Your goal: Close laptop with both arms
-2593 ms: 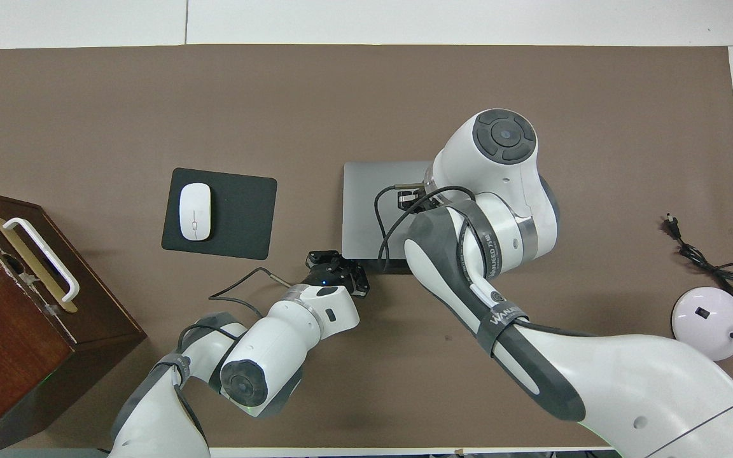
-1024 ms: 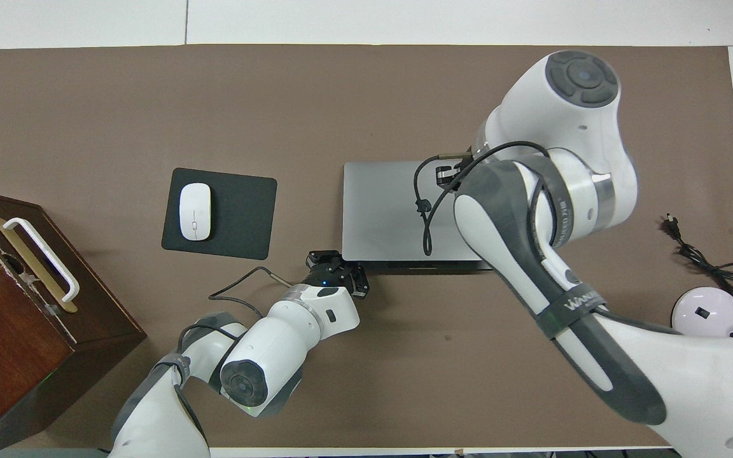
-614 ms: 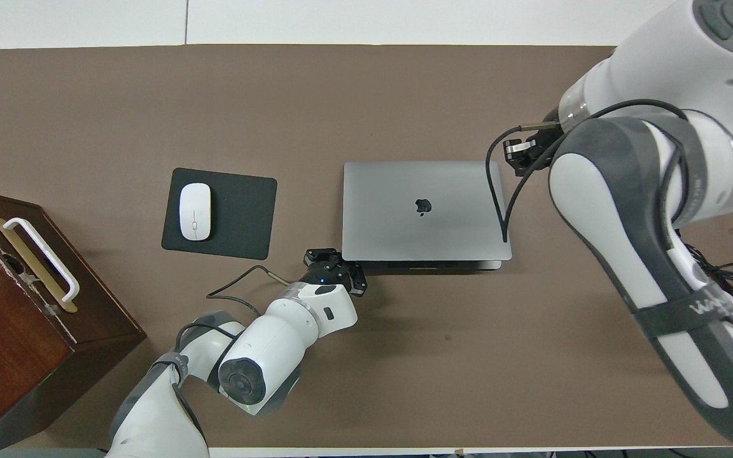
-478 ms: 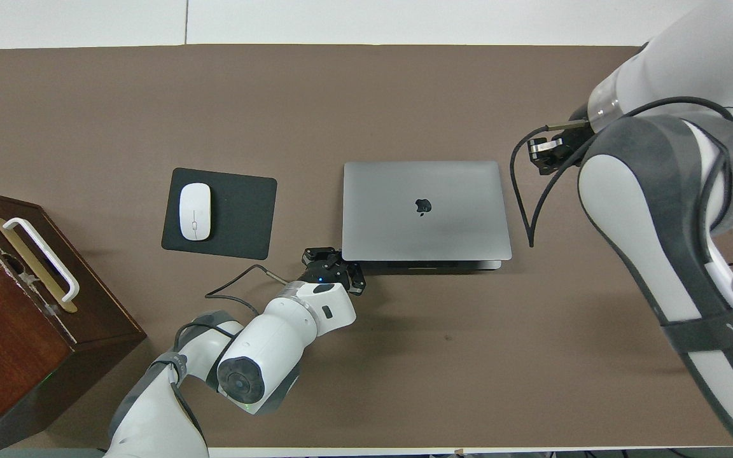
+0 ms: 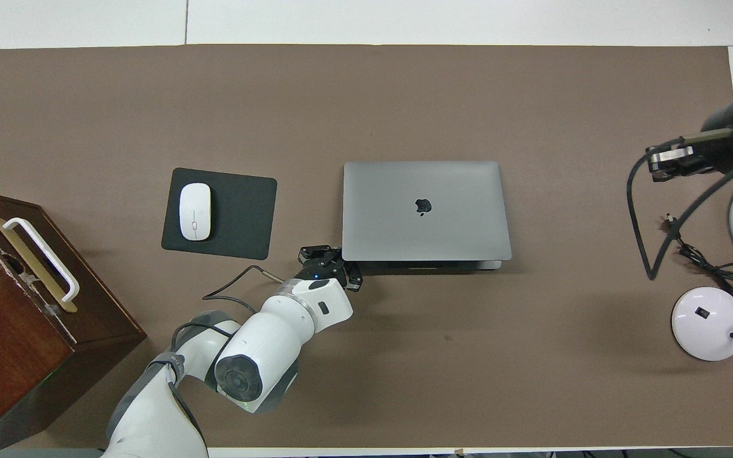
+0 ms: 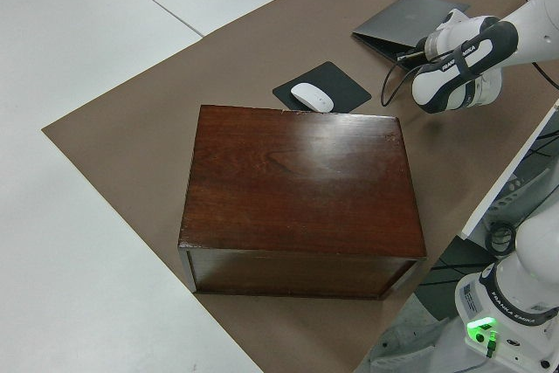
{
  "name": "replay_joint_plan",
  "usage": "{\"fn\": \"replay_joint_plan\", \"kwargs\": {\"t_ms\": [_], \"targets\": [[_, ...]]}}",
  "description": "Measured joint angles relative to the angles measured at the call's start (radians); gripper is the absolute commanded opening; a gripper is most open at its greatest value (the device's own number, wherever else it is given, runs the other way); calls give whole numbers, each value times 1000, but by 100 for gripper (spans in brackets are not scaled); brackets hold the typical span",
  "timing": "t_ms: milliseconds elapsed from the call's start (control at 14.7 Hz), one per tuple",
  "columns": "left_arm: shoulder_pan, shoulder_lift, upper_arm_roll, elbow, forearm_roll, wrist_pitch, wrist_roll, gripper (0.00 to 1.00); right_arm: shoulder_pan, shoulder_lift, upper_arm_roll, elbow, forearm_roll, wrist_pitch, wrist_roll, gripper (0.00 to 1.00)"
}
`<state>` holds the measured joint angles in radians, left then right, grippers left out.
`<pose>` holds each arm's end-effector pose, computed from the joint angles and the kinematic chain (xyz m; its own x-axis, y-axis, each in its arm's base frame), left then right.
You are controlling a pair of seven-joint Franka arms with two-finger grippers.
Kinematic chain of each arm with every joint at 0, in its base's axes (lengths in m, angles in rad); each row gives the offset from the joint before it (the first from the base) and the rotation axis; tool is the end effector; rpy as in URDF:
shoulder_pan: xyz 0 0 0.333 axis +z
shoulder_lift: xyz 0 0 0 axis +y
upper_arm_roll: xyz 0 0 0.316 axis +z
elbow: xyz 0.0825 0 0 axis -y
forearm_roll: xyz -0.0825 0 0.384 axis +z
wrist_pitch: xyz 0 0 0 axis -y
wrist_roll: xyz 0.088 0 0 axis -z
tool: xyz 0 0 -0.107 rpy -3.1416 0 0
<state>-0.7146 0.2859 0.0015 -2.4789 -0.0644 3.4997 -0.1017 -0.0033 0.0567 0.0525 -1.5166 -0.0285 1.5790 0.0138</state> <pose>0.4007 -0.3363 0.2657 0.6576 -0.3560 0.6640 -0.5437 -0.8343 0.0911 0.5726 0.0243 0.6189 0.9993 0.0355 0.0061 0.0354 -0.9991 0.0254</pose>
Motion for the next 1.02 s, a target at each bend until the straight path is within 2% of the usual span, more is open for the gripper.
{"fn": "replay_joint_plan", "kwargs": {"t_ms": [409, 751, 819, 887, 955, 1024], "targets": [[1, -2, 5, 3, -1, -9, -35, 0, -112, -78, -1, -8, 2, -54, 29, 0], [4, -65, 15, 18, -3, -130, -39, 0, -159, -139, 0, -96, 35, -74, 94, 0], [4, -81, 16, 18, -3, -154, -39, 0, -159, -149, 3, -110, 41, -72, 102, 18], [4, -96, 17, 18, -3, -176, -39, 0, -158, -155, 5, -119, 43, -64, 103, 46], [5, -108, 17, 18, -3, -193, -39, 0, -158, -158, 6, -123, 44, -51, 102, 99], [5, -120, 17, 18, -4, -214, -39, 0, -158, -158, 7, -126, 44, -39, 97, 100]]}}
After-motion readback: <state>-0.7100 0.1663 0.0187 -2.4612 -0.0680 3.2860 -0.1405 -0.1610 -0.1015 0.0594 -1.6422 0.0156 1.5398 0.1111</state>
